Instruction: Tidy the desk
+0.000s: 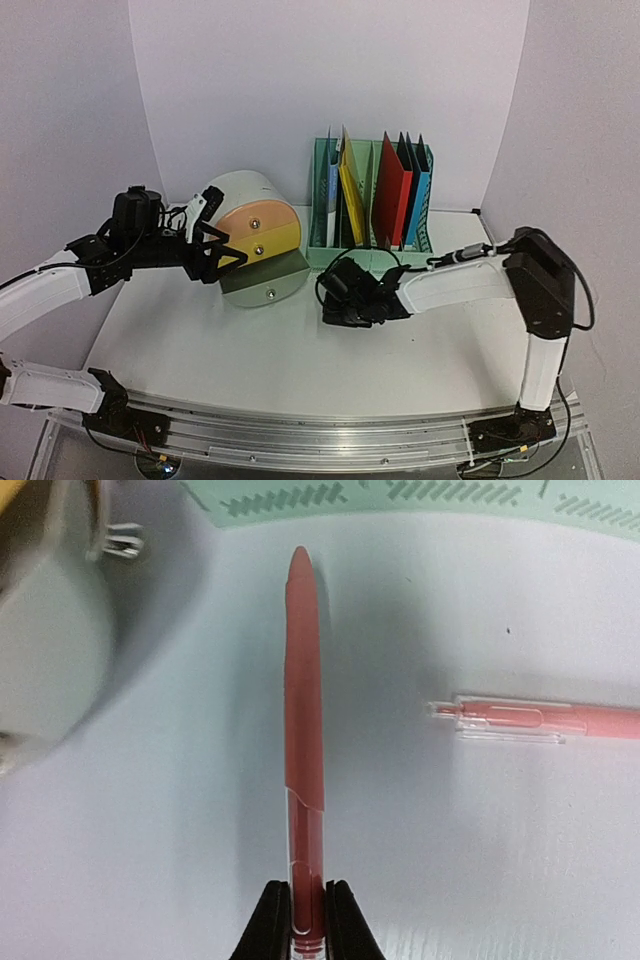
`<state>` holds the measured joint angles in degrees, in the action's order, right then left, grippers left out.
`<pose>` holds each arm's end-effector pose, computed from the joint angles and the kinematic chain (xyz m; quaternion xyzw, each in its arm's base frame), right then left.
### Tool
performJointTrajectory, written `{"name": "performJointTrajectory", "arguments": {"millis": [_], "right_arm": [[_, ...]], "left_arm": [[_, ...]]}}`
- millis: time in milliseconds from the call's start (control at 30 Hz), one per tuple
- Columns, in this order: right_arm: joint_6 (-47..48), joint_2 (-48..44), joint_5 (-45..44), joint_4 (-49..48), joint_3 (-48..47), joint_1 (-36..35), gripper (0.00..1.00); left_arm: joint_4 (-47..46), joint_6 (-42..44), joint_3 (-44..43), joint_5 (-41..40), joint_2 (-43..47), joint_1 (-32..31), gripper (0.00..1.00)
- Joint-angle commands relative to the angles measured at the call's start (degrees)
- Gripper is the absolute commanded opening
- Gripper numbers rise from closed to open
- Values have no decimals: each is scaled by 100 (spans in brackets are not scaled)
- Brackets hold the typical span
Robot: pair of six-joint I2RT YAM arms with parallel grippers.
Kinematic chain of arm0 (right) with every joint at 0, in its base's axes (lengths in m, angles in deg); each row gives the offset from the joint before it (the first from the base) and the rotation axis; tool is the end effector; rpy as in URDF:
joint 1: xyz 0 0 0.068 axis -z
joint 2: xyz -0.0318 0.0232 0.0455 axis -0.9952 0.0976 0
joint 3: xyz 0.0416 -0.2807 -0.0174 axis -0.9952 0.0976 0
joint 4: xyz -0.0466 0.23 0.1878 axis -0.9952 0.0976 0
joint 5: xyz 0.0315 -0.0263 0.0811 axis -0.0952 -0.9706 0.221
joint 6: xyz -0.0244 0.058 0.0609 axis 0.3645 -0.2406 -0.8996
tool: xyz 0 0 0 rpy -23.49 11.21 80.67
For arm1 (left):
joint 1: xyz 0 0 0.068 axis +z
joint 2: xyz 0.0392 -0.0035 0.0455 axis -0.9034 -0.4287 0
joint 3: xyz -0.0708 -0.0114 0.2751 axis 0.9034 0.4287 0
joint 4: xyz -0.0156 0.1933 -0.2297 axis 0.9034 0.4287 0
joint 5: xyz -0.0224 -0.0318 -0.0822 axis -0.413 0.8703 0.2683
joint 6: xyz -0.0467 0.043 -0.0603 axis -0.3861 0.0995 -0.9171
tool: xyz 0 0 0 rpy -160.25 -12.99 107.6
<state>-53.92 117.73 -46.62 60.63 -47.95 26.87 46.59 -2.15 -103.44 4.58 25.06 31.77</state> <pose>0.2806 0.3824 0.1036 0.0040 0.9305 0.1329 0.3412 0.2456 -0.1938 0.2968 0.3721 0.7396 -0.2835 0.4839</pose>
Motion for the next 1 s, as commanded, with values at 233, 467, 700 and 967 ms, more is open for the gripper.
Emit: {"name": "performJointTrajectory", "arguments": {"millis": [233,467,700,967], "right_arm": [[1813,-2473,1204,-4383,1702,-107,0],[2175,-2233,2104,-5330,1497,-152,0],[2325,-1876,2762,-5413,1120,-225,0],[2247,-1849,2706,-5413,1149,-251,0]], "left_arm": [[-3408,-3278,171,2296,-996,26,91],[-4634,-4704,-4,2374,-1595,47,97],[-4969,-5058,-207,2264,-1922,50,94],[-4921,-5189,-235,2250,-1919,50,9]]}}
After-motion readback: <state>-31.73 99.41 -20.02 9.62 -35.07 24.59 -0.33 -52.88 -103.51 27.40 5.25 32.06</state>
